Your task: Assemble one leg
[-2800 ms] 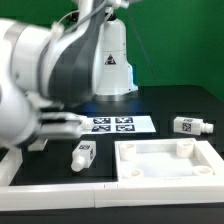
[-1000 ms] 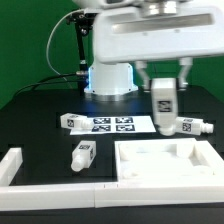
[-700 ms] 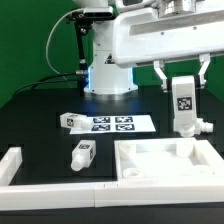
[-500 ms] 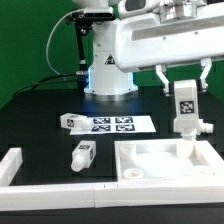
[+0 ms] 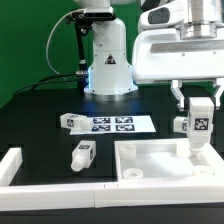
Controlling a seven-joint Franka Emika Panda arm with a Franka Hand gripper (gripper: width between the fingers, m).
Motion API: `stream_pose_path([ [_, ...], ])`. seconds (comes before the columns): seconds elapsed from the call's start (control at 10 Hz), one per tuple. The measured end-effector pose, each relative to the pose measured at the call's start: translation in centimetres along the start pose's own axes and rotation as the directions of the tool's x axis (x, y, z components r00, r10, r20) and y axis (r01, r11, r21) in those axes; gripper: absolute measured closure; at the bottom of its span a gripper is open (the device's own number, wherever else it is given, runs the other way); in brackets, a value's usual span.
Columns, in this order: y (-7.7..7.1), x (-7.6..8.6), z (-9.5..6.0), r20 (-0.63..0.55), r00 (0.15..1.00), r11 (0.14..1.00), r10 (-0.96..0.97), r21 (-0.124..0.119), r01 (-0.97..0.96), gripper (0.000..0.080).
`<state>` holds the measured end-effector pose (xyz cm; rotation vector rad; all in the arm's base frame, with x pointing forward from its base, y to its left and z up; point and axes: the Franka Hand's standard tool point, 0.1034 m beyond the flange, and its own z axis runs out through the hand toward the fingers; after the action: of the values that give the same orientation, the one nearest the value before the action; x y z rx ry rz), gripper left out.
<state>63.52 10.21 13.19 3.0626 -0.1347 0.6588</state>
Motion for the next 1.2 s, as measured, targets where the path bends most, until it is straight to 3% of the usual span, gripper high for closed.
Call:
stream_pose_path([
  [0.1, -0.1, 0.0, 0.0, 0.000, 1.000, 1.000, -0.002, 0.001, 0.002, 0.0512],
  [0.3, -0.9, 0.0, 0.5, -0.074, 0.997, 1.000, -0.007, 0.024, 0.009, 0.0512],
  [0.5, -1.1, -0.9, 1.6, -0.080, 0.997, 1.000, -0.019, 0.021, 0.021, 0.0512],
  [1.2, -1.1, -2.4, 3.0, -0.059, 0.998, 0.999, -0.030, 0.013, 0.031, 0.0512],
])
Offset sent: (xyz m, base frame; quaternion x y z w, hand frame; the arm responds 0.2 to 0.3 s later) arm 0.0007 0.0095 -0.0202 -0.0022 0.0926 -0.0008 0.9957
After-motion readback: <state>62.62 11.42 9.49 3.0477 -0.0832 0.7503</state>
